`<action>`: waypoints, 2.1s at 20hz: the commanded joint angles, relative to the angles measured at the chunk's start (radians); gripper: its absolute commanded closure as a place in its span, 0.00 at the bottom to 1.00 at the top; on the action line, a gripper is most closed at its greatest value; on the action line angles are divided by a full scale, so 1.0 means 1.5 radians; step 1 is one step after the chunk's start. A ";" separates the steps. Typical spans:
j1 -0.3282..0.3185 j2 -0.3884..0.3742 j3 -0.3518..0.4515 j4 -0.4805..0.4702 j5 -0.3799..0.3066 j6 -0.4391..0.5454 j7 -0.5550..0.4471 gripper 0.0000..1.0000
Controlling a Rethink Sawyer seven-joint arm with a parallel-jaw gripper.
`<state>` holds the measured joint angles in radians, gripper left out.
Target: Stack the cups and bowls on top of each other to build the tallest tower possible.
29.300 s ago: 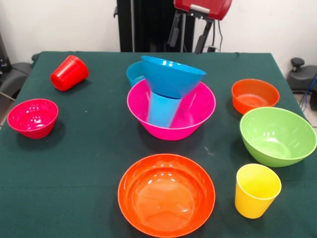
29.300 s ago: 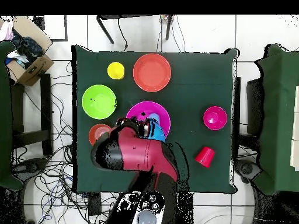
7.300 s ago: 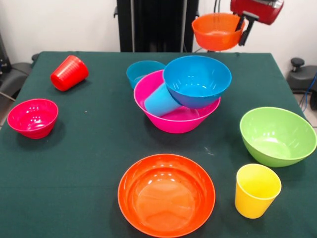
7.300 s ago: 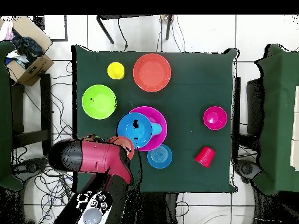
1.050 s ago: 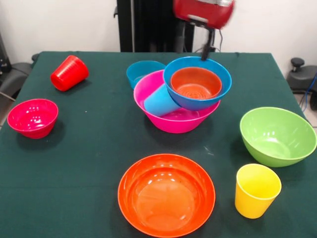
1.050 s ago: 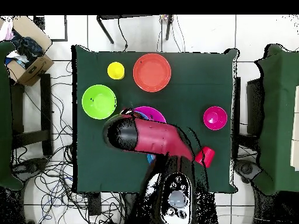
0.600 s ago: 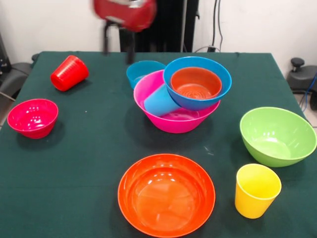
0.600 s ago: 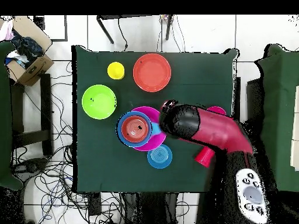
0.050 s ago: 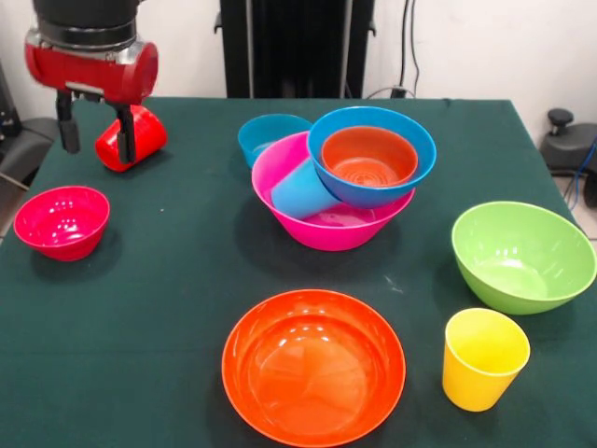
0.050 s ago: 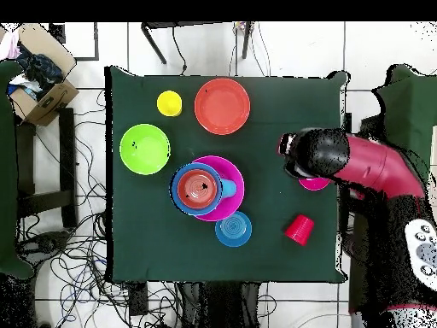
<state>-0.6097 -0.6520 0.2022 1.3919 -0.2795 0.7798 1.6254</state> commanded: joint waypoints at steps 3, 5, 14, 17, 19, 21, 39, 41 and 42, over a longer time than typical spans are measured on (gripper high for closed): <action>-0.012 0.104 0.199 -0.129 -0.050 0.146 -0.379 0.00; -0.012 0.104 0.202 -0.120 -0.043 0.140 -0.368 0.00; -0.038 0.138 0.214 -0.134 -0.073 0.105 -0.404 0.00; -0.033 0.140 0.193 -0.165 -0.100 0.134 -0.397 0.00; -0.034 0.135 0.179 -0.177 -0.117 0.153 -0.395 0.00; -0.036 0.129 0.170 -0.180 -0.129 0.162 -0.392 0.00; -0.069 0.015 0.130 -0.052 -0.177 0.147 -0.311 0.00; -0.077 0.001 0.130 -0.026 -0.174 0.137 -0.306 0.00; -0.083 -0.002 0.130 -0.013 -0.175 0.129 -0.302 0.00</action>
<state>-0.7055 -0.5841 0.4302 1.2166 -0.4773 0.9161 1.3579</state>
